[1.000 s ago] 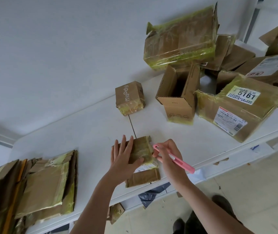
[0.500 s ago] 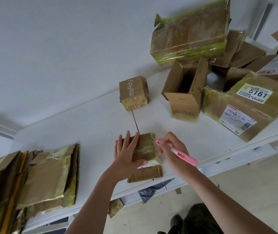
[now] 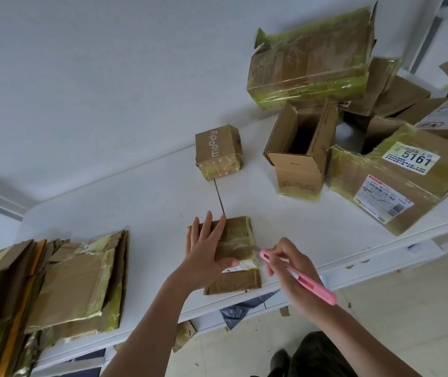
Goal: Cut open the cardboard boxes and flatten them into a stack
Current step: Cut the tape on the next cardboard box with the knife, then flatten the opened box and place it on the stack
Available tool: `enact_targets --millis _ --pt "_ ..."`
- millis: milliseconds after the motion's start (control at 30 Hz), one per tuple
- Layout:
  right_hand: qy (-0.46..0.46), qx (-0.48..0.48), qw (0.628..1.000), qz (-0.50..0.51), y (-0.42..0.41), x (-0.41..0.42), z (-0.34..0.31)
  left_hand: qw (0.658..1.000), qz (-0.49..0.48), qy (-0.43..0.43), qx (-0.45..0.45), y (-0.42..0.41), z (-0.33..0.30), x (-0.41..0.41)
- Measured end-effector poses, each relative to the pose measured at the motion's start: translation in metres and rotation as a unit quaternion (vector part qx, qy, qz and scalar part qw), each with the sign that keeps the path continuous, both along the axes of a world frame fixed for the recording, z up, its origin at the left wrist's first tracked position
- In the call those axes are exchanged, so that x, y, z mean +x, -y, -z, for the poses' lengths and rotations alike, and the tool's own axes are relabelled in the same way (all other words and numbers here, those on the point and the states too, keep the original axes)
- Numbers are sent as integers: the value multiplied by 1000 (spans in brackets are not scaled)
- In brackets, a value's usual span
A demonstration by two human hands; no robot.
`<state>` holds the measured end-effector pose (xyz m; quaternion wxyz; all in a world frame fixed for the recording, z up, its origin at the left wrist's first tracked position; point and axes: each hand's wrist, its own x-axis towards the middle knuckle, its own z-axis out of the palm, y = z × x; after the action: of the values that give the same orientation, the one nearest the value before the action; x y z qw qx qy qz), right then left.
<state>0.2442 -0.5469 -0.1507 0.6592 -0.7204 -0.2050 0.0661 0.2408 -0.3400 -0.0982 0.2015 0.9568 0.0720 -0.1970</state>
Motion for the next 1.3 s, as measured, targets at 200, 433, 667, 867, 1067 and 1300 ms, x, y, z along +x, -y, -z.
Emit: enact_targets --millis 200,433,667,867,1067,1300 --pt "-3 10 1000 6 10 12 -15 997 -54 47 -20 0 -4 2" --pt "237 -428 869 75 20 69 3 970 -236 54 28 -1 -21 0" --pt "165 -492 855 2 -2 67 -20 932 -316 51 -171 -21 -28 -20" --pt "-185 -183 951 -165 -65 20 -41 903 -332 15 -272 -25 -37 -39" --pt "-12 -118 992 -48 -89 39 -74 844 -363 224 -326 -29 -49 -33" --pt "49 -197 979 -20 -100 45 -62 869 -370 264 -196 -2 -11 -34"
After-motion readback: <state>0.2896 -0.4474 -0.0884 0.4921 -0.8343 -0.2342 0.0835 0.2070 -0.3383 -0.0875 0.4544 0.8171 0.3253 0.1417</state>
